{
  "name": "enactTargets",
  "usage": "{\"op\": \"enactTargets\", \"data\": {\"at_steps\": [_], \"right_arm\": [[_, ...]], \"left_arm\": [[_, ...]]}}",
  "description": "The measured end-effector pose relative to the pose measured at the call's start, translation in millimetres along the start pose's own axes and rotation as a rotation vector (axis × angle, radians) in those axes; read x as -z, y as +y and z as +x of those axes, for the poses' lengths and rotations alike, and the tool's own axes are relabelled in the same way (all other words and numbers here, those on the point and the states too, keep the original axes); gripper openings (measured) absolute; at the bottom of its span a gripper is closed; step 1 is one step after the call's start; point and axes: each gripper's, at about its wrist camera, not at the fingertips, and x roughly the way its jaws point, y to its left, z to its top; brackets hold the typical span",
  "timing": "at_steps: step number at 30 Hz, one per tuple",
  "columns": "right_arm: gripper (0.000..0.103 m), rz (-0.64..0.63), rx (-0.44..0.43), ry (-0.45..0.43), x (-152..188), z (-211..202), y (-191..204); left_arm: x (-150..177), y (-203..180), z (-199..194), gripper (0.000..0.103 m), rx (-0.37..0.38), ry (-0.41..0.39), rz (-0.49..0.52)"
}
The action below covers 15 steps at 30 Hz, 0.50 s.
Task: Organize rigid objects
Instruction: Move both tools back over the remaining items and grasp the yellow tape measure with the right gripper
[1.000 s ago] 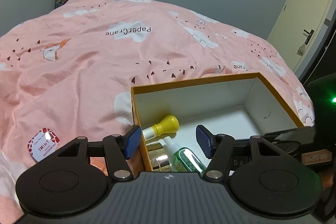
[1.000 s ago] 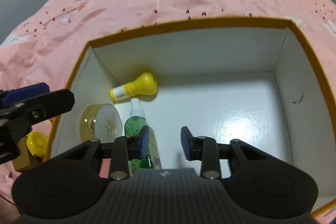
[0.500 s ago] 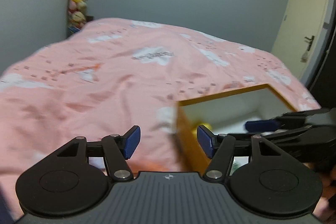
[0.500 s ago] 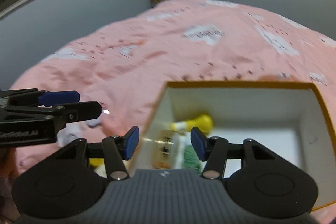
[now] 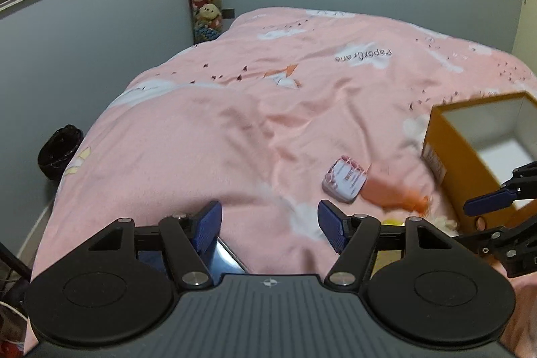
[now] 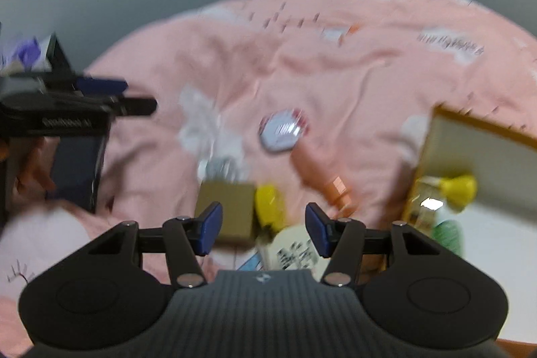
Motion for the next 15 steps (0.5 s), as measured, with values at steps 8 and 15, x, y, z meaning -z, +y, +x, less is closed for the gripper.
{"op": "enactTargets", "data": {"at_steps": [8, 15], "right_arm": [[0.047, -0.036, 0.001, 0.114, -2, 41, 3], [0.047, -0.032, -0.004, 0.141, -4, 55, -2]], "left_arm": [[8, -5, 10, 0.076, -0.008, -0.011, 0.104], [3, 0, 18, 0.076, 0.004, 0.01, 0.108]]}}
